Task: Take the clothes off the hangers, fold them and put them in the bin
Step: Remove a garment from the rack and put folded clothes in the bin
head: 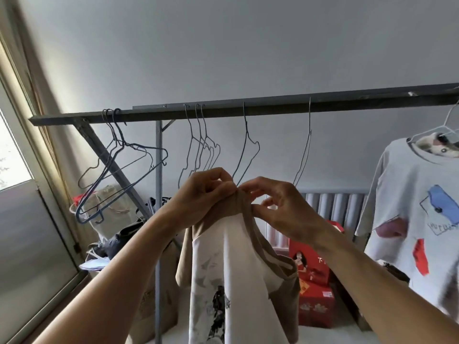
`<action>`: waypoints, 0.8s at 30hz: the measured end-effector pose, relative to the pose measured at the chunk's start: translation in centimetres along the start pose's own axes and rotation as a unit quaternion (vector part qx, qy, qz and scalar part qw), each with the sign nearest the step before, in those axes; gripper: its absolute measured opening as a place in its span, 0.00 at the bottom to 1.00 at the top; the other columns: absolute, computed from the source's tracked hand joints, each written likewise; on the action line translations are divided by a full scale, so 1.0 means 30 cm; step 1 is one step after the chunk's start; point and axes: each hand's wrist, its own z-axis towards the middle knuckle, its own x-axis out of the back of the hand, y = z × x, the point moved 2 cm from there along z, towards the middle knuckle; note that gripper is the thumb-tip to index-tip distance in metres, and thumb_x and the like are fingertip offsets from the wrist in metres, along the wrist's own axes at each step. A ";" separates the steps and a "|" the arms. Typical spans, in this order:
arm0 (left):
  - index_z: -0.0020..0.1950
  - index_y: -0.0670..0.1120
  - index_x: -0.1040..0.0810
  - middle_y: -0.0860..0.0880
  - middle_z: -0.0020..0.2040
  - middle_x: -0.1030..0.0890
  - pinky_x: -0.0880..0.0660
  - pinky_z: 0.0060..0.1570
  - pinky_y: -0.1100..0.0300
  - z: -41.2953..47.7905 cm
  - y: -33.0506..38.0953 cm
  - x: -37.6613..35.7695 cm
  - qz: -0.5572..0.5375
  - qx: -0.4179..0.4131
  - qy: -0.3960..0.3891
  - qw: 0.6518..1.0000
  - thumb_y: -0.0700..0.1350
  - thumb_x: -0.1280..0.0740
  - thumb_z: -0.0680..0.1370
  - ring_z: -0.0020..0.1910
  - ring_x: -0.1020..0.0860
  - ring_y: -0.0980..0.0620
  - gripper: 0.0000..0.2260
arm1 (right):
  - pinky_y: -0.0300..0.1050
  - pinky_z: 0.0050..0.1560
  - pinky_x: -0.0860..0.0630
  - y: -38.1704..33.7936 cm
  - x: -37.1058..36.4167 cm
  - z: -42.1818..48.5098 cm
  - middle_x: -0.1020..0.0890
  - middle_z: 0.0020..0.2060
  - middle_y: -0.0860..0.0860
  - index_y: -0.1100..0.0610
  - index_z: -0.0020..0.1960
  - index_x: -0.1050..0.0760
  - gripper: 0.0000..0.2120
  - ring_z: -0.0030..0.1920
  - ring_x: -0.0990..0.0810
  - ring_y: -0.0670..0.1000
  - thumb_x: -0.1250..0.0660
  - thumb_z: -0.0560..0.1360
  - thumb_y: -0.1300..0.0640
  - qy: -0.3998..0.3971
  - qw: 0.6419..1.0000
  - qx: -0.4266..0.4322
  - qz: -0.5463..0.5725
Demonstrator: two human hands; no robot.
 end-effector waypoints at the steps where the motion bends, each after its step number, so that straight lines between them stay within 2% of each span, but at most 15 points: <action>1: 0.42 0.45 0.24 0.54 0.30 0.21 0.31 0.29 0.70 -0.003 0.000 -0.001 -0.002 0.003 0.000 1.000 0.39 0.36 0.81 0.28 0.26 0.60 0.08 | 0.38 0.46 0.22 -0.003 -0.001 -0.004 0.18 0.47 0.41 0.45 0.52 0.22 0.13 0.50 0.20 0.42 0.29 0.74 0.62 0.023 1.000 0.009 0.019; 3: 0.42 0.45 0.24 0.54 0.29 0.22 0.31 0.29 0.69 -0.012 0.000 -0.005 -0.011 0.010 -0.002 1.000 0.40 0.36 0.81 0.27 0.26 0.59 0.08 | 0.41 0.41 0.22 -0.013 -0.006 -0.009 0.19 0.43 0.43 0.46 0.47 0.22 0.12 0.43 0.20 0.44 0.29 0.74 0.63 0.041 0.997 0.021 0.059; 5: 0.41 0.43 0.24 0.54 0.28 0.24 0.32 0.29 0.70 -0.020 0.000 -0.007 -0.019 0.015 -0.003 1.000 0.40 0.36 0.80 0.26 0.28 0.59 0.08 | 0.48 0.37 0.23 -0.026 -0.013 -0.011 0.20 0.41 0.47 0.48 0.48 0.23 0.12 0.37 0.22 0.49 0.30 0.74 0.65 0.038 0.995 0.031 0.085; 7: 0.42 0.43 0.24 0.52 0.29 0.24 0.32 0.29 0.69 -0.024 0.003 -0.006 -0.019 0.016 -0.002 1.000 0.40 0.36 0.80 0.27 0.29 0.59 0.08 | 0.53 0.36 0.24 -0.032 -0.018 -0.012 0.22 0.37 0.55 0.50 0.47 0.23 0.11 0.34 0.24 0.57 0.30 0.73 0.66 0.033 0.994 0.036 0.097; 8: 0.41 0.43 0.24 0.54 0.30 0.24 0.31 0.30 0.69 -0.026 0.007 -0.004 -0.016 0.014 0.000 1.000 0.39 0.36 0.80 0.29 0.28 0.59 0.08 | 0.53 0.35 0.25 -0.032 -0.020 -0.013 0.23 0.35 0.57 0.52 0.45 0.23 0.11 0.33 0.25 0.57 0.30 0.73 0.67 0.035 0.994 0.036 0.100; 10: 0.41 0.46 0.24 0.57 0.31 0.23 0.30 0.34 0.70 -0.028 0.015 0.003 0.013 0.005 0.003 1.000 0.39 0.35 0.80 0.32 0.27 0.62 0.08 | 0.44 0.31 0.29 -0.031 -0.018 -0.018 0.26 0.30 0.52 0.55 0.40 0.26 0.11 0.30 0.29 0.48 0.30 0.73 0.68 0.048 0.994 0.036 0.091; 12: 0.41 0.48 0.23 0.58 0.33 0.22 0.29 0.35 0.70 -0.035 0.028 0.011 0.043 0.010 -0.003 0.999 0.41 0.34 0.80 0.34 0.26 0.62 0.08 | 0.34 0.31 0.32 -0.031 -0.016 -0.024 0.29 0.29 0.45 0.55 0.39 0.29 0.12 0.29 0.33 0.43 0.30 0.73 0.68 0.063 0.995 0.038 0.074; 15: 0.45 0.47 0.18 0.51 0.39 0.17 0.23 0.38 0.65 -0.040 0.050 0.023 0.102 0.043 -0.041 0.993 0.45 0.32 0.78 0.38 0.20 0.58 0.04 | 0.31 0.31 0.34 -0.038 -0.021 -0.029 0.30 0.30 0.44 0.54 0.39 0.30 0.12 0.29 0.34 0.42 0.31 0.74 0.68 0.095 0.992 0.046 0.062; 17: 0.46 0.45 0.16 0.45 0.41 0.16 0.22 0.41 0.57 -0.036 0.059 0.025 0.158 0.051 -0.055 0.985 0.47 0.31 0.78 0.39 0.18 0.53 0.07 | 0.29 0.33 0.35 -0.036 -0.032 -0.032 0.28 0.32 0.46 0.54 0.41 0.30 0.11 0.31 0.32 0.43 0.31 0.74 0.67 0.115 0.990 0.042 0.066; 18: 0.45 0.45 0.16 0.45 0.40 0.16 0.22 0.42 0.56 -0.035 0.065 0.025 0.172 0.046 -0.048 0.983 0.47 0.31 0.77 0.38 0.19 0.53 0.07 | 0.29 0.33 0.34 -0.028 -0.042 -0.033 0.27 0.34 0.48 0.54 0.44 0.29 0.10 0.33 0.30 0.44 0.31 0.74 0.66 0.117 0.990 0.032 0.070; 19: 0.44 0.46 0.15 0.48 0.39 0.16 0.22 0.42 0.58 -0.037 0.072 0.026 0.175 0.037 -0.036 0.983 0.47 0.30 0.77 0.38 0.19 0.56 0.06 | 0.30 0.34 0.33 -0.017 -0.055 -0.038 0.26 0.35 0.51 0.55 0.46 0.28 0.08 0.34 0.29 0.47 0.30 0.74 0.64 0.108 0.992 0.017 0.069; 21: 0.43 0.50 0.16 0.54 0.37 0.16 0.23 0.40 0.65 -0.041 0.084 0.026 0.152 0.022 -0.013 0.988 0.46 0.30 0.77 0.37 0.20 0.61 0.05 | 0.38 0.35 0.29 0.020 -0.091 -0.049 0.25 0.36 0.54 0.56 0.46 0.28 0.06 0.37 0.27 0.52 0.30 0.73 0.59 0.066 0.997 -0.013 0.036; 22: 0.42 0.52 0.16 0.56 0.36 0.17 0.24 0.40 0.68 -0.045 0.088 0.029 0.137 0.022 -0.002 0.990 0.44 0.30 0.77 0.37 0.21 0.62 0.06 | 0.44 0.37 0.28 0.046 -0.113 -0.059 0.24 0.36 0.54 0.56 0.45 0.28 0.06 0.36 0.27 0.52 0.30 0.73 0.58 0.041 0.999 -0.034 0.011; 24: 0.42 0.52 0.17 0.58 0.34 0.18 0.26 0.39 0.71 -0.054 0.093 0.040 0.111 0.030 0.019 0.993 0.43 0.31 0.78 0.35 0.22 0.64 0.07 | 0.49 0.37 0.28 0.106 -0.147 -0.084 0.24 0.33 0.53 0.56 0.42 0.27 0.06 0.33 0.28 0.51 0.32 0.74 0.56 0.000 0.996 -0.087 -0.007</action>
